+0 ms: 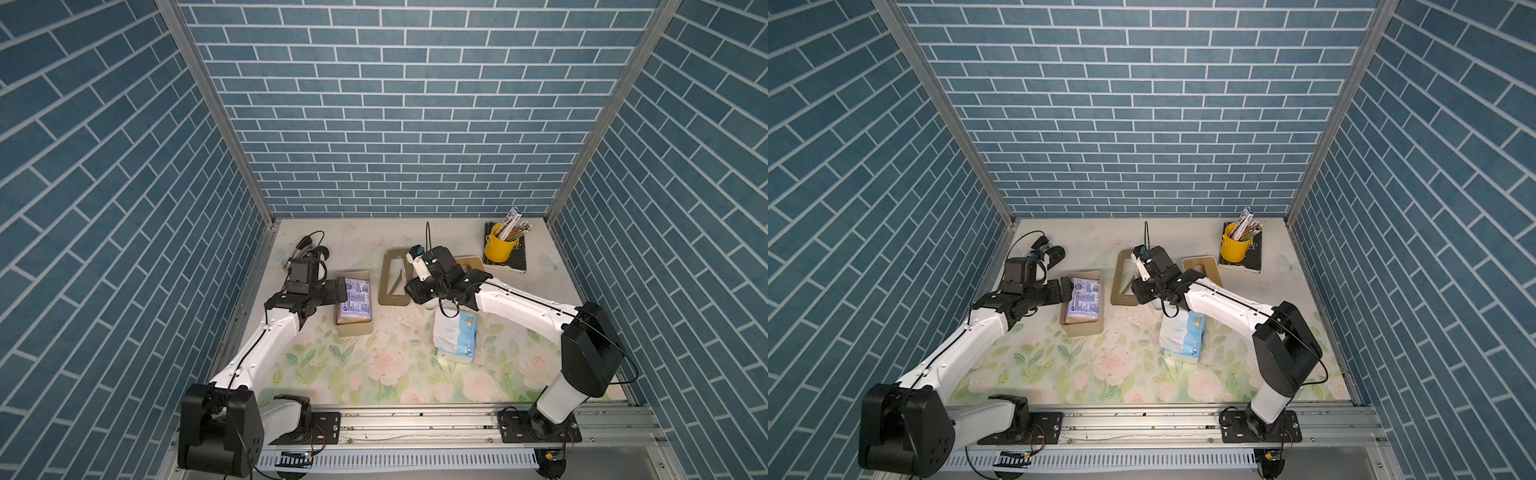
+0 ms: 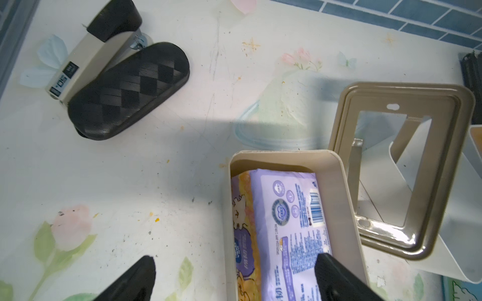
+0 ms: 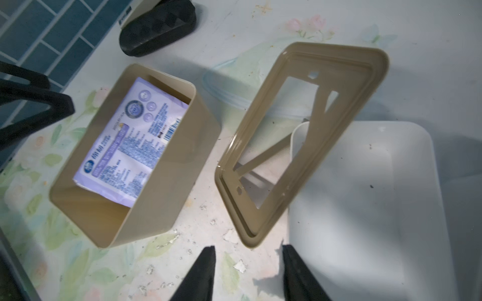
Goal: Put the tissue paper into the tissue box
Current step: Place the paper towel in the tissue box.
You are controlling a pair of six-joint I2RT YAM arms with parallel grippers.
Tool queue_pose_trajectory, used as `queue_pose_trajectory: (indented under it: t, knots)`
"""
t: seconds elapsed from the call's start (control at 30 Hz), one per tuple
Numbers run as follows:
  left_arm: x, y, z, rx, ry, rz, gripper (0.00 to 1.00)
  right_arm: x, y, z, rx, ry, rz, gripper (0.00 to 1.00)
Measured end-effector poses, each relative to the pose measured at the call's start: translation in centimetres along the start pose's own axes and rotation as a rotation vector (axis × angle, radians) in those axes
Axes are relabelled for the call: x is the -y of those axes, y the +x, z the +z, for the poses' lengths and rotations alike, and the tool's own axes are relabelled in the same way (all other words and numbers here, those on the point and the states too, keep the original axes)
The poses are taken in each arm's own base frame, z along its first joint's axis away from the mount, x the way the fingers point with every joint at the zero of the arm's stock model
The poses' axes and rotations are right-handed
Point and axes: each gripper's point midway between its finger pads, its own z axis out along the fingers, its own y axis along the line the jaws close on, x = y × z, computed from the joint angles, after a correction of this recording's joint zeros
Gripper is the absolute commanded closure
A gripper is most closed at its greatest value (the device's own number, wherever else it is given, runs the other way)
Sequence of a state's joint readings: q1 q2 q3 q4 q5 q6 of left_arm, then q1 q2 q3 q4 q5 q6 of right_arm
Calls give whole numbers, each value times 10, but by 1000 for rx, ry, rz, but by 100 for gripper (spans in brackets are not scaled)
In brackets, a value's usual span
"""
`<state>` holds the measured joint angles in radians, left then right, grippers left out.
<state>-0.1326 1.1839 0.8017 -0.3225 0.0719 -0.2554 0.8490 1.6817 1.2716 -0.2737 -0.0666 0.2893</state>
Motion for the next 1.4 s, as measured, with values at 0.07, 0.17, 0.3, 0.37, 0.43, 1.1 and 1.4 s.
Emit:
queue_pose_trajectory:
  t: [0.07, 0.17, 0.3, 0.37, 0.43, 1.1, 1.4]
  knots:
    - [-6, -6, -5, 55, -28, -25, 7, -17, -11, 0, 10, -24, -21, 69]
    - [-21, -5, -13, 144, -48, -96, 25, -44, -33, 6, 42, -64, -54, 70]
    - [-51, 13, -7, 166, -97, -190, 47, -74, -44, 21, 49, -104, -90, 73]
    - [-60, 21, 1, 150, -113, -224, 55, -85, -43, 31, 38, -115, -103, 73]
    - [-64, 28, 10, 129, -118, -233, 55, -94, -40, 42, 21, -125, -114, 75]
    - [-42, 67, 61, -6, 19, -239, 61, -129, -31, 129, -71, -148, -148, 75]
    - [-29, 69, 61, -12, 48, -221, 61, -129, -17, 148, -127, -134, -151, 74]
